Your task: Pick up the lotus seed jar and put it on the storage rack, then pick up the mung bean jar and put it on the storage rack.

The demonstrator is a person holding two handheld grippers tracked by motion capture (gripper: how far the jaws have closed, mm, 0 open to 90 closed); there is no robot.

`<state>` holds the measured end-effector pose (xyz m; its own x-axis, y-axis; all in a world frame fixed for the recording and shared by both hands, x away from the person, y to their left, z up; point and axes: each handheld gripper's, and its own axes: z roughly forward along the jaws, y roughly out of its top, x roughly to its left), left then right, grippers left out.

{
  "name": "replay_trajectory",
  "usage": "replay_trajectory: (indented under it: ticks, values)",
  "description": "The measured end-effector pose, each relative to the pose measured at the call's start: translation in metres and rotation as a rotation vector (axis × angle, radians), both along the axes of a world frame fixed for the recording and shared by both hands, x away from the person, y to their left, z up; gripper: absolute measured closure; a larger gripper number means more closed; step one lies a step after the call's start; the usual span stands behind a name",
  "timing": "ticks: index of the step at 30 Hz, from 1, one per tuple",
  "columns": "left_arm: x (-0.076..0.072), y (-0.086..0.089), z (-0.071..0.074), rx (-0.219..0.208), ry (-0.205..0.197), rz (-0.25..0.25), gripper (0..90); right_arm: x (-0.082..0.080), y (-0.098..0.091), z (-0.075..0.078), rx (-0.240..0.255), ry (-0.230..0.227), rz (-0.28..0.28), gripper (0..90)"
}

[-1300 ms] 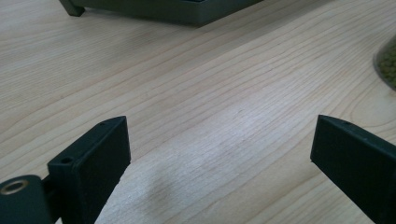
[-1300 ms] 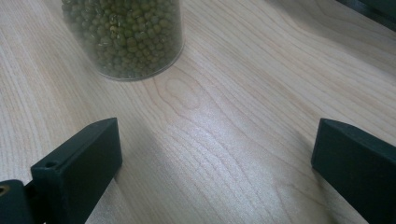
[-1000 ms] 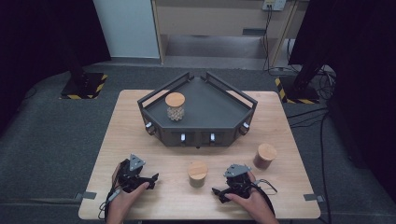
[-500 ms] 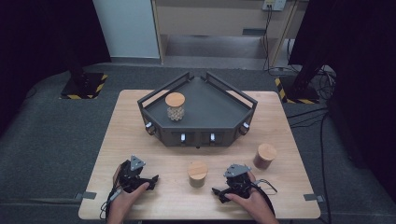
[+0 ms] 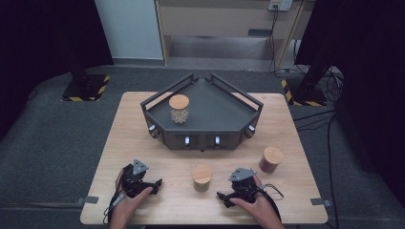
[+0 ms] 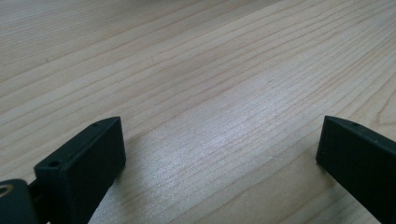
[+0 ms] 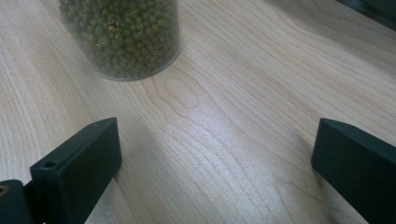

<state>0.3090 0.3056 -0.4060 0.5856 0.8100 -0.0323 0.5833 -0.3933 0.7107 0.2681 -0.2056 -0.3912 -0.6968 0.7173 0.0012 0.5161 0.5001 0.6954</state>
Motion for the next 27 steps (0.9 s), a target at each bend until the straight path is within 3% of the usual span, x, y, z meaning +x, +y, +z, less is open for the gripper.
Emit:
replay_trajectory:
  ticks: [13, 18, 27]
  values:
    - [0.0036, -0.0002, 0.0001, -0.003, 0.006, -0.005, 0.0, -0.0017, 0.0029, 0.0002, -0.001, 0.002, -0.016, 0.9]
    - [0.0035, -0.0002, 0.0001, -0.003, 0.005, -0.004, 0.0, -0.0022, 0.0024, -0.0001, 0.021, 0.005, -0.023, 3.8]
    - [0.0035, -0.0002, 0.0002, -0.002, 0.005, -0.004, 0.0, -0.0059, 0.0091, 0.0075, 0.025, -0.007, 0.022, 4.0]
